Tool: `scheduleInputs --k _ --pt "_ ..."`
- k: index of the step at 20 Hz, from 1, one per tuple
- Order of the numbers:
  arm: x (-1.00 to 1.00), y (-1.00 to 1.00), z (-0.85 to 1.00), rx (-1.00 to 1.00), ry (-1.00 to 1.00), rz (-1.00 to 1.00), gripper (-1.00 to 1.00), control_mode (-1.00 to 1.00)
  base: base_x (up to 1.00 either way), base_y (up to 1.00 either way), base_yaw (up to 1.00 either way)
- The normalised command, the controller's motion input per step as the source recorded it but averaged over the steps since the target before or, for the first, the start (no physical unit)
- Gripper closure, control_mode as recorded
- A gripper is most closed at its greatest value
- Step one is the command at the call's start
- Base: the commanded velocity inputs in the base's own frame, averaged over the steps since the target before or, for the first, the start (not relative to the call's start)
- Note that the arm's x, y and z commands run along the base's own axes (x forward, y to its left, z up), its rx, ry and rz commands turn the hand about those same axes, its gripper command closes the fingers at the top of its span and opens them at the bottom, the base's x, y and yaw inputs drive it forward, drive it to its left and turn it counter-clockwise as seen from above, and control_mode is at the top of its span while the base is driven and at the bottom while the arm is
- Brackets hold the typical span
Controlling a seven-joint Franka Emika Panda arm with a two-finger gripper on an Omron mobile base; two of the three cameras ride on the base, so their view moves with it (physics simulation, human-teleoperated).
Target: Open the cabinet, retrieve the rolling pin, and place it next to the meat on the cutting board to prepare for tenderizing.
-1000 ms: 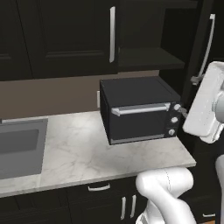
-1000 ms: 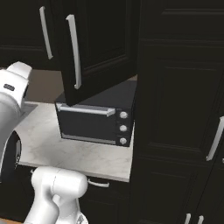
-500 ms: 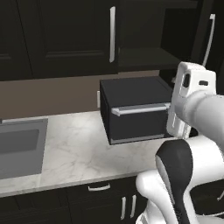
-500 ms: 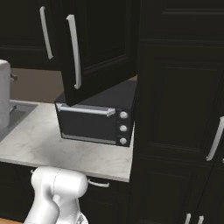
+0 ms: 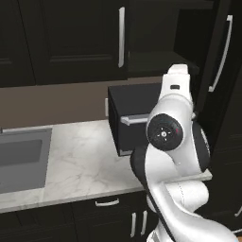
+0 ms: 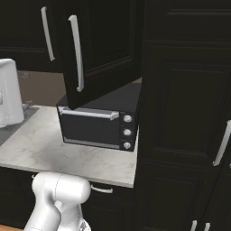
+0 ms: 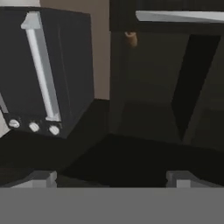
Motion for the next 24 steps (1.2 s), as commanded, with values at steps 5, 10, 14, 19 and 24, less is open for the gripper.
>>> scheduleInputs --k 5,10,14,19,24 --pt "0.11 -0.27 0.0 -0.13 0.0 -0.27 -1.0 -1.0 0.0 0.0 0.0" --pt "0.14 -0.34 0.0 -0.04 0.0 -0.18 -1.0 -1.0 0.0 0.0 0.0" --pt "0.31 -0.43 0.0 -0.02 0.0 -0.16 -1.0 -1.0 0.0 0.0 0.0" --pt "0.3 -0.44 0.0 -0.01 0.0 -0.13 -1.0 -1.0 0.0 0.0 0.0" --pt "-0.21 -0.44 0.0 -0.01 -0.03 -0.13 -1.0 -1.0 0.0 0.0 0.0"
